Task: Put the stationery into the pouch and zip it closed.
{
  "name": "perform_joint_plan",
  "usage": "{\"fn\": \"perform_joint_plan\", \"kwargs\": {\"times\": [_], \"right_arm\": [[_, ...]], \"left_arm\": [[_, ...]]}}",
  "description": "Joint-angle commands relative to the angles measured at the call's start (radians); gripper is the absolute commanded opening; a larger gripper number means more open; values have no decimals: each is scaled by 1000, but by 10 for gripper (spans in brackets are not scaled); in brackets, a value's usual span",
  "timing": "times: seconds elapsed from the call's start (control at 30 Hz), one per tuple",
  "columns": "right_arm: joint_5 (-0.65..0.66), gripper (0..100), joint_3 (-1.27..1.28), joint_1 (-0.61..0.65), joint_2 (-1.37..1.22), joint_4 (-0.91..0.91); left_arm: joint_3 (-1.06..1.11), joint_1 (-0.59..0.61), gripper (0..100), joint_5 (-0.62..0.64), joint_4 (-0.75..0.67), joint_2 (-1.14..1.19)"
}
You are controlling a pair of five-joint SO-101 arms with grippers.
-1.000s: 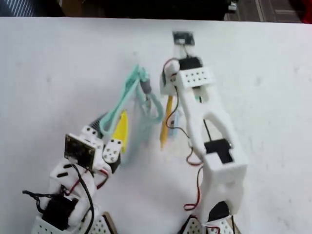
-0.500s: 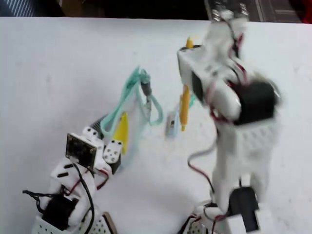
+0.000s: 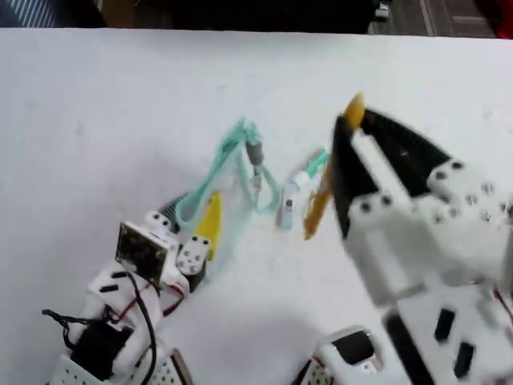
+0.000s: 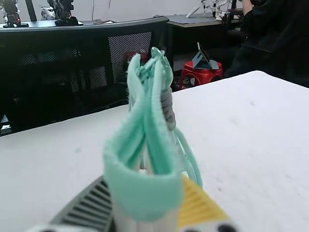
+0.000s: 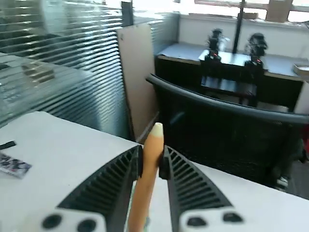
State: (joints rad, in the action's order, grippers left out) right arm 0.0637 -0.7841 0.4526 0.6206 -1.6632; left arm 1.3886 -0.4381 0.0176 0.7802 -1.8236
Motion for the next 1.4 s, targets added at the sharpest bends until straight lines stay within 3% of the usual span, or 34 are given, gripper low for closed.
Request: {"fn": "perform_joint_plan", "kwargs": {"times": [0.0,0.1,0.4,0.63,0.83,1.07,1.37], "right_arm": [[5,16,-14,125,-4,33],[6,16,-12,136,-16,124],[5,16,-15,157,-122,229],[15,16,25,398,-143,236],[15,16,94,390,-183,249],[15,16,100,340,-254,390],[14,16,101,306,-320,308]], "left_arm": [[-20,-18,133,26,43,-10],[-20,-12,152,87,49,-10],[-20,-12,155,86,49,-10],[-38,-12,173,86,78,-10],[-71,-12,174,84,117,-10],[-69,-13,173,29,118,-10],[-68,-12,173,29,118,-10]]}}
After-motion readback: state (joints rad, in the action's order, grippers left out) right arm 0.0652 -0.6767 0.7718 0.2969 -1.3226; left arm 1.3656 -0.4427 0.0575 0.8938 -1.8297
